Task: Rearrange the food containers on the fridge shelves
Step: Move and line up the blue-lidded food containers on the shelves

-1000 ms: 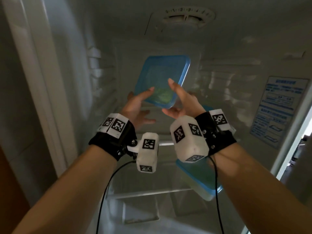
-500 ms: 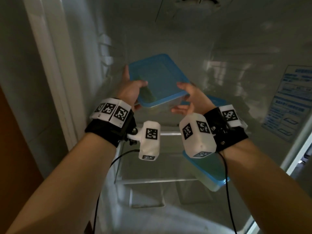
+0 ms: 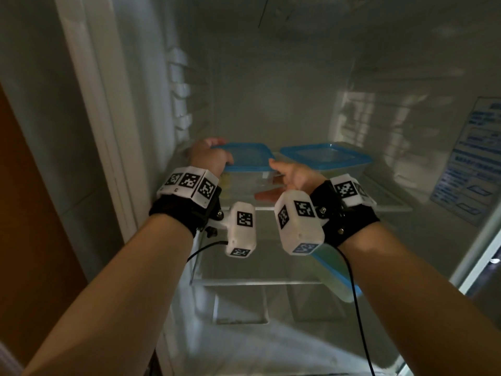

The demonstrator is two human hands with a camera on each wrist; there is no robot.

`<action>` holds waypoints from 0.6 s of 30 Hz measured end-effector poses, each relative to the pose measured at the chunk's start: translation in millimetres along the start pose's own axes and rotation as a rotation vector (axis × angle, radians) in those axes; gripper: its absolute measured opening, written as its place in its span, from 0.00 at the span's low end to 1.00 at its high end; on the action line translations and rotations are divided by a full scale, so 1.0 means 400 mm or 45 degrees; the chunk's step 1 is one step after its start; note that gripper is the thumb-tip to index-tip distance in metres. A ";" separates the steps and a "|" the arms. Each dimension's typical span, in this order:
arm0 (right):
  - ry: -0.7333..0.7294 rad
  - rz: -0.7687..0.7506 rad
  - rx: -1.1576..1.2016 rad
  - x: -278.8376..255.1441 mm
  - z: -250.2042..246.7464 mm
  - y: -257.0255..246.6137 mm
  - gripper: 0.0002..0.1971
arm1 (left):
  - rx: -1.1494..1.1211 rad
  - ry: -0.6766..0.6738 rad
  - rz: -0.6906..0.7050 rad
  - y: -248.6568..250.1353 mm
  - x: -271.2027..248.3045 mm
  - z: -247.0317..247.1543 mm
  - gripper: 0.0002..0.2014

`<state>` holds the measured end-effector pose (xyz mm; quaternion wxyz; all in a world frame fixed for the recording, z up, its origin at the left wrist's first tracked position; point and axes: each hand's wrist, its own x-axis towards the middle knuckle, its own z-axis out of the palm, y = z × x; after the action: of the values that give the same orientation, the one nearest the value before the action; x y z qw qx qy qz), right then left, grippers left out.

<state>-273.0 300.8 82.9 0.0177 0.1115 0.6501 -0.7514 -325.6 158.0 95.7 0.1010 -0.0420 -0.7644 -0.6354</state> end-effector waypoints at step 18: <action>0.446 -0.439 -0.096 -0.062 -0.195 -0.089 0.08 | 0.350 -0.358 0.432 0.139 -0.053 0.181 0.14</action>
<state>-243.7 379.7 112.3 -0.2196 0.1269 0.6801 -0.6879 -301.6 240.9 132.5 0.1036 -0.2433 -0.8322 -0.4873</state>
